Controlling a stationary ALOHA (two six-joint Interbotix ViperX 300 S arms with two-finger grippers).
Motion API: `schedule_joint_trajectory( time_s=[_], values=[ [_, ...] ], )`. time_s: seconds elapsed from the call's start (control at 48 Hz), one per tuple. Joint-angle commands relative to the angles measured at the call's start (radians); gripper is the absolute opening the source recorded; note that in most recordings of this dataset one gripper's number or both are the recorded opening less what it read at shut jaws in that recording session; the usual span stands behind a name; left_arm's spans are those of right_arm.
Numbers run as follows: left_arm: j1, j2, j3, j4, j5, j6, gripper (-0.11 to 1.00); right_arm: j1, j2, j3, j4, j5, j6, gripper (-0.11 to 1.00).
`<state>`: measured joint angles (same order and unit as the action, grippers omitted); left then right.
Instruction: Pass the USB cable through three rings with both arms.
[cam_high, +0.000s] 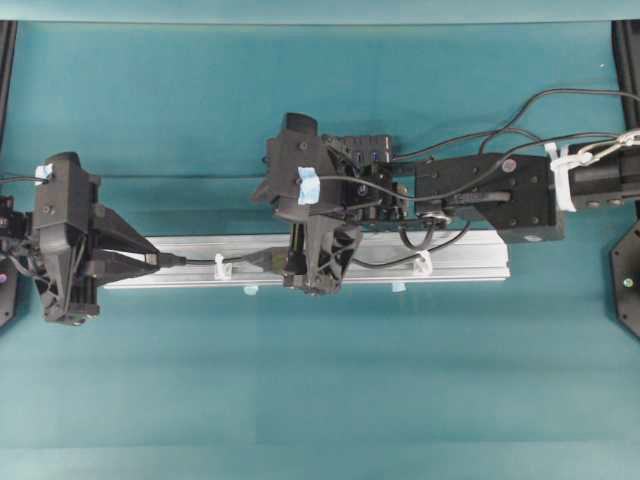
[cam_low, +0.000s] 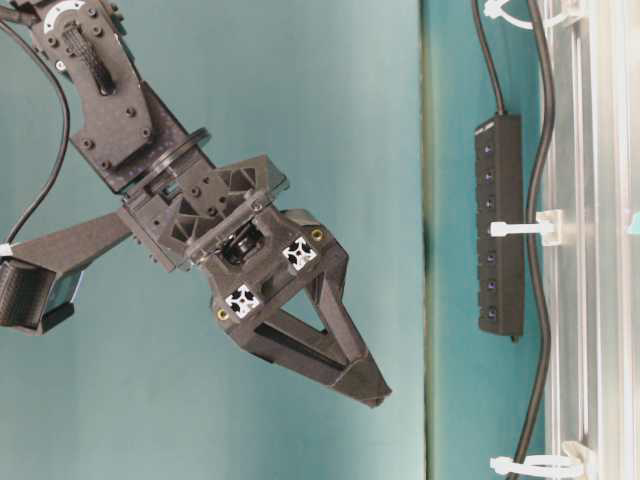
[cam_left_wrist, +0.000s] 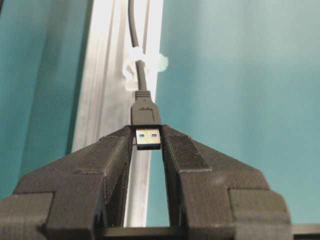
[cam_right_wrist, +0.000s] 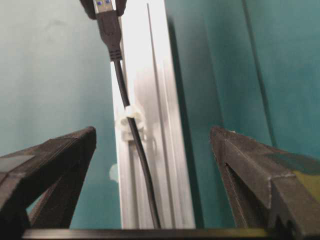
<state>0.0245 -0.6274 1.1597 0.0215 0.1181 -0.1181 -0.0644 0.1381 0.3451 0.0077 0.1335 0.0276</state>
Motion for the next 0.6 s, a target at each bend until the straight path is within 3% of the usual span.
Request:
schedule_joint_trajectory(
  time_s=[0.0, 0.583],
  values=[
    [-0.003, -0.005, -0.029, 0.002, 0.008, 0.002, 0.23, 0.002, -0.023, -0.008, -0.002, -0.011, -0.006, 0.88],
    [-0.002, -0.035, -0.029, 0.002, 0.023, 0.003, 0.23, 0.008, -0.023, -0.008, -0.002, -0.011, 0.0, 0.88]
  ],
)
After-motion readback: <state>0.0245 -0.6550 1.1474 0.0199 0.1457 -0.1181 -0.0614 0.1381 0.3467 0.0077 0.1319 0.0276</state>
